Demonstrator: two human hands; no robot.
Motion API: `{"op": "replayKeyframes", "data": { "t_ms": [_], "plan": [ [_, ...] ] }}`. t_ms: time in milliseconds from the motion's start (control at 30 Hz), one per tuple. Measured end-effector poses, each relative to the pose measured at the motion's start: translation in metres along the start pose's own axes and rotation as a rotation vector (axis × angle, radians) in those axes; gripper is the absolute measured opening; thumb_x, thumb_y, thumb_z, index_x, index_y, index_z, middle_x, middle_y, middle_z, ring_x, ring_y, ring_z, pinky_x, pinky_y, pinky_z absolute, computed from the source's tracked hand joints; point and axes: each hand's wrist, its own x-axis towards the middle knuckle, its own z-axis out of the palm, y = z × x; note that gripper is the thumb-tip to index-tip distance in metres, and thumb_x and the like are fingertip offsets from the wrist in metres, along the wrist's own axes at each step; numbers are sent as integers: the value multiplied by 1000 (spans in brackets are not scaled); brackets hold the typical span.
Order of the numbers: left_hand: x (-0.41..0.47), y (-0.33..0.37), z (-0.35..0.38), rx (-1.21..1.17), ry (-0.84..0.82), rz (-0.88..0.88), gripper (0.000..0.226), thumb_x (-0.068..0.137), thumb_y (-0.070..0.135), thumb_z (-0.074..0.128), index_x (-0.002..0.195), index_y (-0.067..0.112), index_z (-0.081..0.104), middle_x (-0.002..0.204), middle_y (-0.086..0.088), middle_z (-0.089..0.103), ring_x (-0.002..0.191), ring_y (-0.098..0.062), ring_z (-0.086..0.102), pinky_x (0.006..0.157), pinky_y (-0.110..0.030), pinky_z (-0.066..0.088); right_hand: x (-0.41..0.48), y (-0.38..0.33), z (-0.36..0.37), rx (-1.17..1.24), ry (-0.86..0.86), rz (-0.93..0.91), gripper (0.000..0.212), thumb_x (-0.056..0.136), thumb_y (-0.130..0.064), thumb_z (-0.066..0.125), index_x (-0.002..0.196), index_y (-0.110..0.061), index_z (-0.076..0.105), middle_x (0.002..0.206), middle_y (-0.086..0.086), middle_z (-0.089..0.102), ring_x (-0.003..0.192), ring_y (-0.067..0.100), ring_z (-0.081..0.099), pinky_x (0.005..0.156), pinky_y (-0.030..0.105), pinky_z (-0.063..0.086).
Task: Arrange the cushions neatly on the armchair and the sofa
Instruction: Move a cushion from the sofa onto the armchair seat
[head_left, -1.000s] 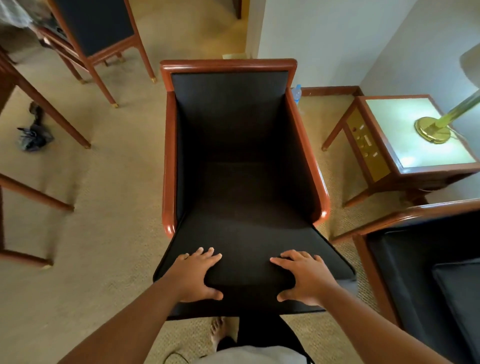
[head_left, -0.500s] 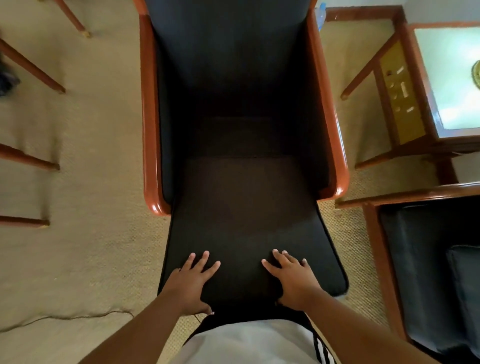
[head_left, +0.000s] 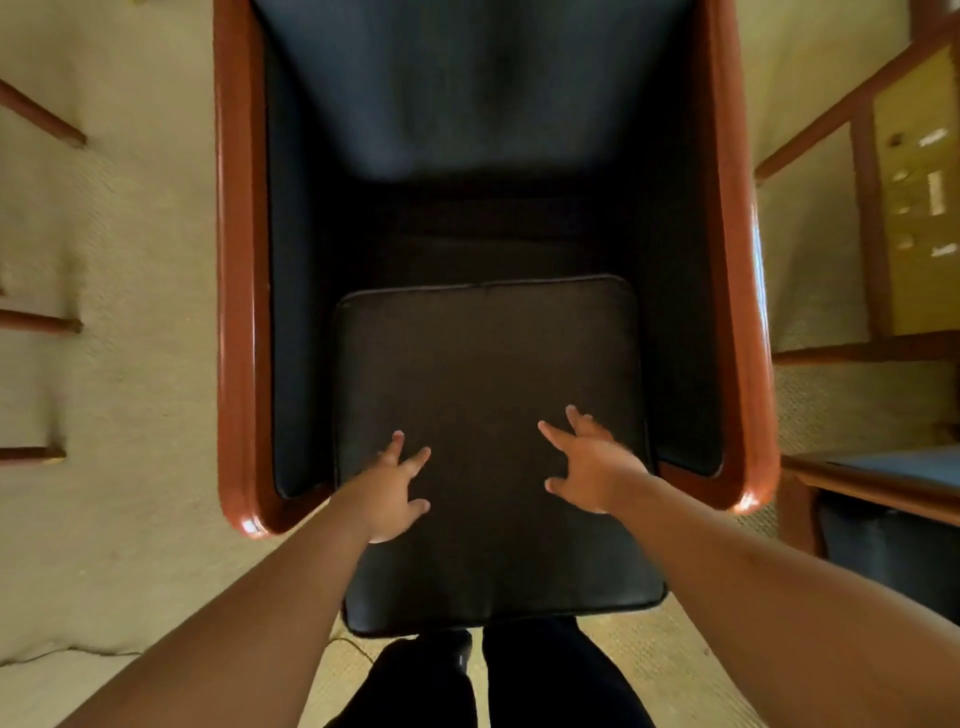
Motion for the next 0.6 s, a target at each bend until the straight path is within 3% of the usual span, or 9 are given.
{"op": "replayKeyframes", "data": {
  "t_ms": [167,367,467,600],
  "plan": [
    [75,-12,-52,98,160,-41,100,93,56,60,158,39,-15,162,-8,-35,153,-35,-16,123,-56,14,79,-6,-35,-80,84,32,114,85,-62,70,157,-42,-17,160,5,-41,152,33,-26,122,62,3],
    [151,-25,-95,202,54,-137,153,61,80,74,134,36,-53,131,-9,-68,132,-38,-51,115,-69,-10,151,-14,-54,10,24,102,148,63,-75,79,144,-44,-41,140,3,-64,138,35,-48,116,68,-12],
    [160,-27,-114,201,42,-123,162,50,87,73,128,34,-58,128,-11,-70,127,-40,-56,111,-71,-13,163,-23,-65,55,4,120,156,55,-80,80,140,-44,-46,134,4,-67,131,36,-55,110,69,-19],
    [175,-24,-148,195,50,-106,164,47,88,74,129,33,-57,129,-11,-69,127,-40,-56,112,-73,-13,179,-26,-97,82,12,121,158,51,-81,80,140,-45,-45,135,3,-67,130,36,-55,111,72,-18]
  ]
}}
